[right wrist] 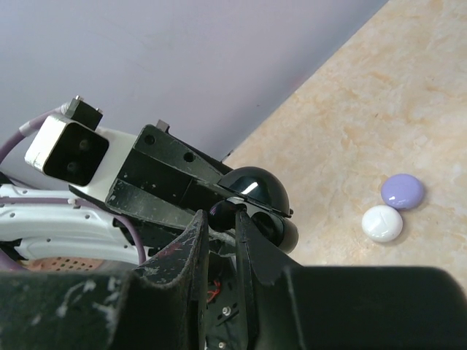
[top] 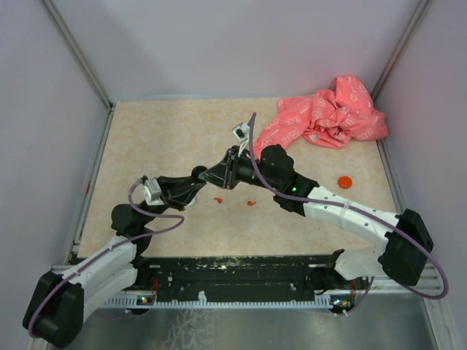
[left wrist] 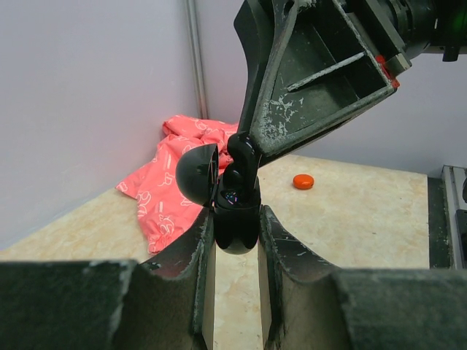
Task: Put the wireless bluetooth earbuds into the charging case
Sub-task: Place the earbud in the charging case.
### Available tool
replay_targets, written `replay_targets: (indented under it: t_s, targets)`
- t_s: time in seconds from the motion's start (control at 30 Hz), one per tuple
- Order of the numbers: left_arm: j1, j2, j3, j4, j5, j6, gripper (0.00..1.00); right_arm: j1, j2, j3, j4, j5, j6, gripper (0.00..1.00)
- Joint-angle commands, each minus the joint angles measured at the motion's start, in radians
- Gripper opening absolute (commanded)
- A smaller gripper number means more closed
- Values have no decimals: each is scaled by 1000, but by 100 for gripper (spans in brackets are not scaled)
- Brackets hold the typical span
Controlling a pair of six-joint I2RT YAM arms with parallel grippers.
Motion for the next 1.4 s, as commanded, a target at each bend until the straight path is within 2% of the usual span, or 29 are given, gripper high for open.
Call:
replay_targets:
  t_s: [0.0,0.5,0.73,1.03,1.37]
  targets:
    - [4,-32,10,152,-32,-19,0,-1,-8,-23,-46,45,7,11]
    - [4,-8,15,152,5,-35,0,-2,32,18,-110,32,3,14]
    - [4,6,-2,238,-14,-64,0,-2,26,10,-120,68,18,15]
    - [3,23,-10,271,-10,-70,0,-2,19,-5,-113,97,41,18]
    - [4,46,-19,251,9,-69,0,-2,16,-3,-109,97,39,22]
